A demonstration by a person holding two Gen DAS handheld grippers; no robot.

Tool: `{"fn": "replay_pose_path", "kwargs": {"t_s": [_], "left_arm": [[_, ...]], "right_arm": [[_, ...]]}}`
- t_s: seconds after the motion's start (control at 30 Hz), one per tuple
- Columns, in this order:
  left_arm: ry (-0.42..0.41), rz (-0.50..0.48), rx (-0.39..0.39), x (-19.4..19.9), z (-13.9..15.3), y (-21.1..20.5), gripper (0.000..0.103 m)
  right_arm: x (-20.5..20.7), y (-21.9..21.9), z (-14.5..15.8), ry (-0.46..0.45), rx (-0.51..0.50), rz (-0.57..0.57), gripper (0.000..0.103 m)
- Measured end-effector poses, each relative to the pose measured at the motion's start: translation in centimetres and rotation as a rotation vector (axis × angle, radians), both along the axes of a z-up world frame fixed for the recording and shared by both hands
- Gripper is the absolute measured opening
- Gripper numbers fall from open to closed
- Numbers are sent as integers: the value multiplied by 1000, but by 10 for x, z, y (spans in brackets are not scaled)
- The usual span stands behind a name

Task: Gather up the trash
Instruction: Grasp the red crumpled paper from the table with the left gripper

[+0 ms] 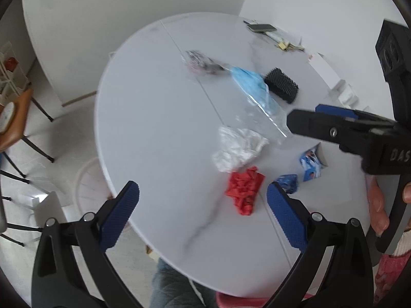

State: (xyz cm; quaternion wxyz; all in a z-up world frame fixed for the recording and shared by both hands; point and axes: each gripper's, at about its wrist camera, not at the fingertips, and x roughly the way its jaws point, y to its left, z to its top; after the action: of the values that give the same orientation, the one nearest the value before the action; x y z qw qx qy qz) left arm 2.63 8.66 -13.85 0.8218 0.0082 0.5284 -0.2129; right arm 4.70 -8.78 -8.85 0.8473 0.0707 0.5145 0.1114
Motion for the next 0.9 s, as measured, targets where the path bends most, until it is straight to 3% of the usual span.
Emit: {"fn": "replay_pose_path", "kwargs": {"t_s": [0.27, 0.43, 0.5, 0.57, 0.77, 0.9], "left_arm": [[44, -67, -6, 2, -51, -65, 92], [95, -91, 29, 12, -84, -87, 69], [127, -110, 31, 13, -95, -92, 49], [147, -123, 40, 14, -103, -94, 38], [142, -115, 8, 14, -100, -83, 33], [90, -85, 12, 12, -78, -56, 33]], "right_arm": [[6, -31, -12, 3, -15, -31, 100], [14, -44, -19, 13, -1, -42, 100], [16, -45, -21, 15, -3, -39, 100], [17, -48, -23, 18, 6, -43, 100], [18, -45, -25, 22, 17, -36, 100], [17, -31, -28, 33, 19, -8, 100]]}}
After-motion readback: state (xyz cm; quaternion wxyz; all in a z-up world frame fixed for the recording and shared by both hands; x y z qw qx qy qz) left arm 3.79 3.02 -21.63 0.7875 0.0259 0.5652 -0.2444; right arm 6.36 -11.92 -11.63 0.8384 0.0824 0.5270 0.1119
